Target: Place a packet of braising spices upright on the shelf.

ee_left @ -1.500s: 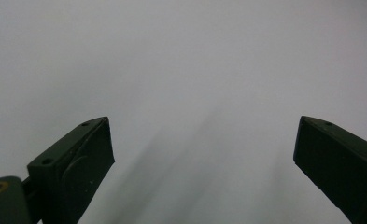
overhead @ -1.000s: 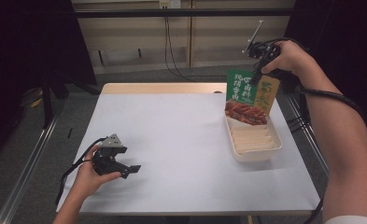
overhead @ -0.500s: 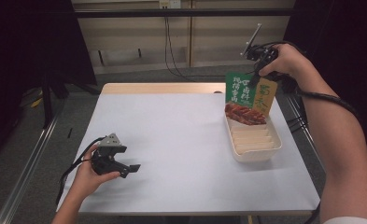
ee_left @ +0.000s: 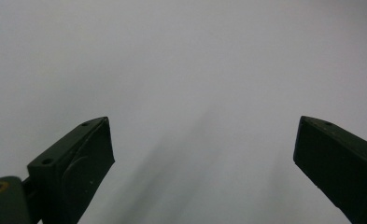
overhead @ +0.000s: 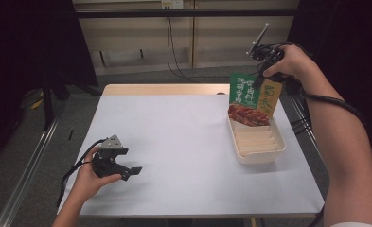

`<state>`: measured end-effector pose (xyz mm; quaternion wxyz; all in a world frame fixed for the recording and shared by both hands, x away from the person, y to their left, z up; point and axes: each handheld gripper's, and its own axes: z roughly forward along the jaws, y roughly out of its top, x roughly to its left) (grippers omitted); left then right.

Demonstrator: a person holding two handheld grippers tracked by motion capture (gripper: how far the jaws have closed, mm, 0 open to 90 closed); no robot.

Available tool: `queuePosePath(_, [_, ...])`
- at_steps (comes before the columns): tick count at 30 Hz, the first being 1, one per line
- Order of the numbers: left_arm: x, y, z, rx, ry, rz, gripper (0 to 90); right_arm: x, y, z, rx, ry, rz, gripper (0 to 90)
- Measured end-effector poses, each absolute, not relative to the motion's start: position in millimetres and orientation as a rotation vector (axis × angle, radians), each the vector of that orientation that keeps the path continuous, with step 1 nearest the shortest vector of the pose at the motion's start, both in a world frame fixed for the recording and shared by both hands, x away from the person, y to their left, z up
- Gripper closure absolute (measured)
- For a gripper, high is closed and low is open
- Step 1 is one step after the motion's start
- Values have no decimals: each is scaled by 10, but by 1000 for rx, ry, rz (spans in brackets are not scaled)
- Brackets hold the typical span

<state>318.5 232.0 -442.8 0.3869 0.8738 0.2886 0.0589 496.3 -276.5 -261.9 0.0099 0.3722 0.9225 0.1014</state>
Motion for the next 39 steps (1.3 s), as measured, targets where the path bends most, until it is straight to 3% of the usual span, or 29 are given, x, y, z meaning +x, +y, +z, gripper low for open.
queuePosePath(5, [3185,2318,-4429,2214,727,134,46,4947,-2769,-2581,1217,2854,307,684])
queuePosePath(13, [3190,2290,-4418,2219,712,128,46,4903,-2751,-2483,1243,2811,296,401])
queuePosePath(17, [3185,2294,-4405,2221,717,136,46,4873,-2733,-2428,1221,2821,273,332])
queuePosePath(39, [3175,2246,-4370,2195,682,95,46,4664,-2499,-2159,1196,2807,320,243])
